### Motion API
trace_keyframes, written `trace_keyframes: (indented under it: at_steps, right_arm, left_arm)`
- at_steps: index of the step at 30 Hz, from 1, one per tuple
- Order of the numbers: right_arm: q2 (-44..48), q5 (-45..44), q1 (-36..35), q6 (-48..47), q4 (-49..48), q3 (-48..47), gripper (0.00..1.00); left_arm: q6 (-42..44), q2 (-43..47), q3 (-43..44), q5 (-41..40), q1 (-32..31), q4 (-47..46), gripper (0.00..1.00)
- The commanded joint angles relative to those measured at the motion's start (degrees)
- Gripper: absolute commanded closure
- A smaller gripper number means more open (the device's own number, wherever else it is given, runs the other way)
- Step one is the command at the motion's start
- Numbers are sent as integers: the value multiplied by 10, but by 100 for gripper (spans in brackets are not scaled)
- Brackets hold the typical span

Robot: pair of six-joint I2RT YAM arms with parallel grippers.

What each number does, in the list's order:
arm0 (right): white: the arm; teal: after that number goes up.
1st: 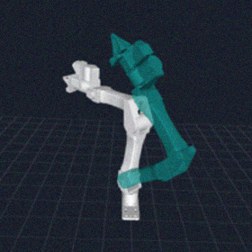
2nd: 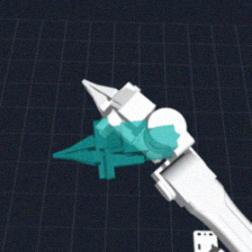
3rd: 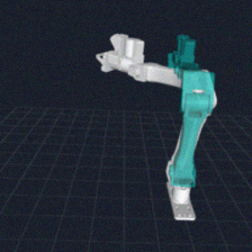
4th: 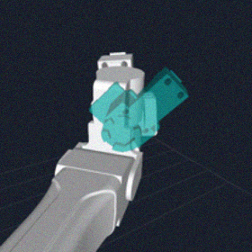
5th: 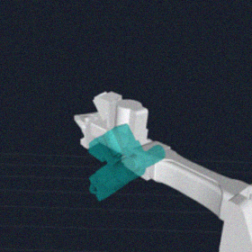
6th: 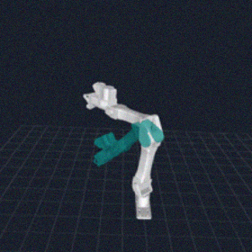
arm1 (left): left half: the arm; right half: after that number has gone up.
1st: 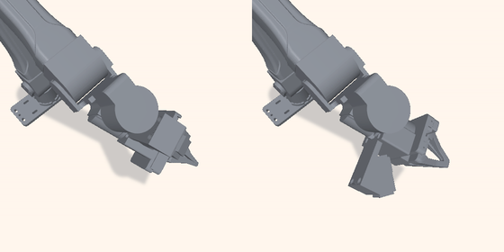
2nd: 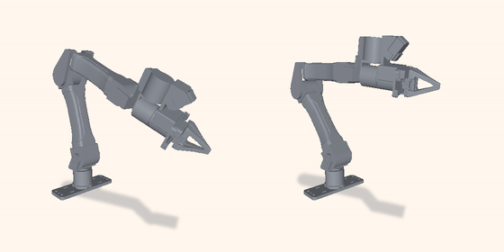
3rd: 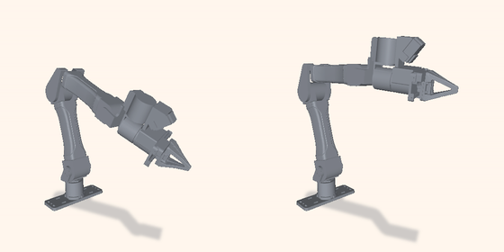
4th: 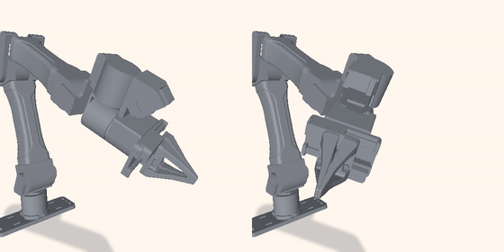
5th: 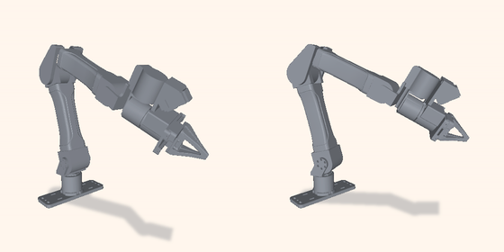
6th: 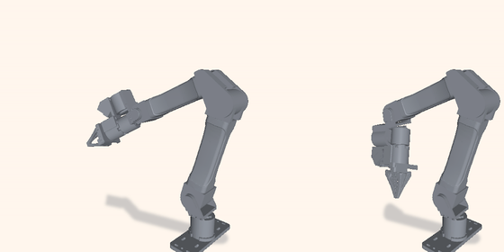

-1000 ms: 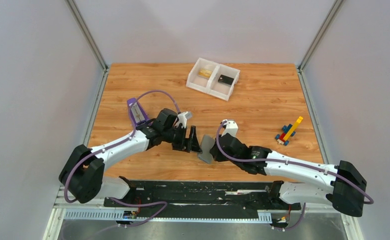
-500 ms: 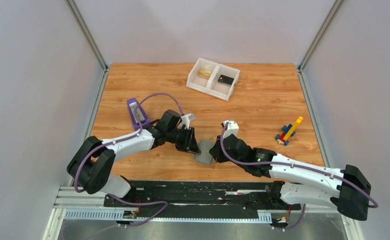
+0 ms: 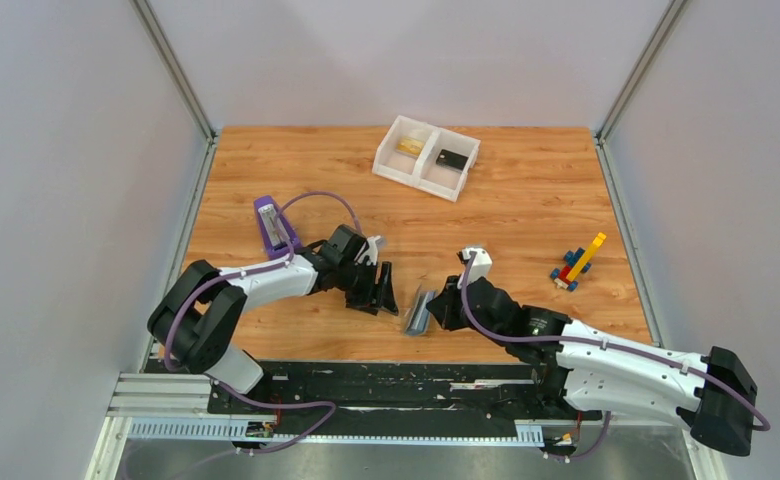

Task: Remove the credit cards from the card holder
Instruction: Open the card holder at the center of the board.

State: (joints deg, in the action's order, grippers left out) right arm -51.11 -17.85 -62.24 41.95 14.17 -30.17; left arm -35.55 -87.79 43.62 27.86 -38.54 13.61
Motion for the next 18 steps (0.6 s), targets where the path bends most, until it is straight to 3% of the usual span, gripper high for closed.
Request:
trace_keyframes:
  at_steps: [1,18]
  right_arm:
    - [0,1,-4,10,-48,7,100]
    - [4,4,-3,8,-60,6,100]
  left_arm:
    - [6,-4,23,-23,-1,21,27]
    - [11,50,40,14,-12,-20,10]
